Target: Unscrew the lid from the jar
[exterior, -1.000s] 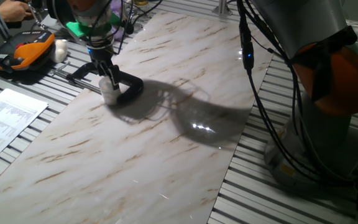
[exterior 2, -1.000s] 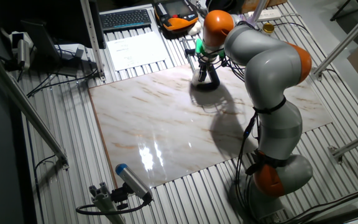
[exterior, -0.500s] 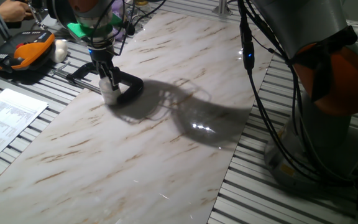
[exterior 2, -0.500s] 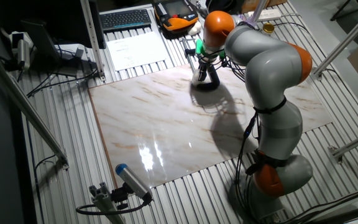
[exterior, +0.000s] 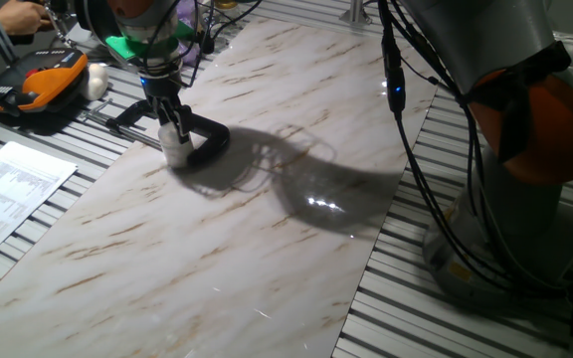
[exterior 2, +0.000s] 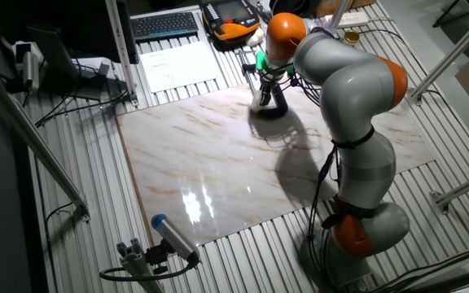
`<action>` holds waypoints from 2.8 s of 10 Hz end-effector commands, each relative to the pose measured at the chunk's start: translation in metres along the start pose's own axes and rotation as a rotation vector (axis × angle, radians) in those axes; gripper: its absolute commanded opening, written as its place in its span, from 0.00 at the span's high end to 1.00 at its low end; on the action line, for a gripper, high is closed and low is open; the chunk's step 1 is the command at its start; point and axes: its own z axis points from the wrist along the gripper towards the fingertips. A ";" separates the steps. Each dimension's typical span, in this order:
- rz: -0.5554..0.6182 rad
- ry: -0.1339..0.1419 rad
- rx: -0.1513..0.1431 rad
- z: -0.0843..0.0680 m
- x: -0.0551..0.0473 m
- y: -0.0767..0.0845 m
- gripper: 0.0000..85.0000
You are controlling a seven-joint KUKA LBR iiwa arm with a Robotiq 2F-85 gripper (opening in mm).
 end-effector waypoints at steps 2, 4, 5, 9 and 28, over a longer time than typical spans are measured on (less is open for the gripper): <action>-0.006 0.000 0.000 0.000 0.001 0.000 0.20; -0.006 0.000 0.000 0.000 0.002 0.000 0.20; -0.006 0.000 0.000 0.000 0.003 -0.001 0.20; -0.024 0.001 0.001 -0.001 0.003 -0.001 0.20; -0.225 0.011 -0.002 -0.002 0.003 -0.001 0.60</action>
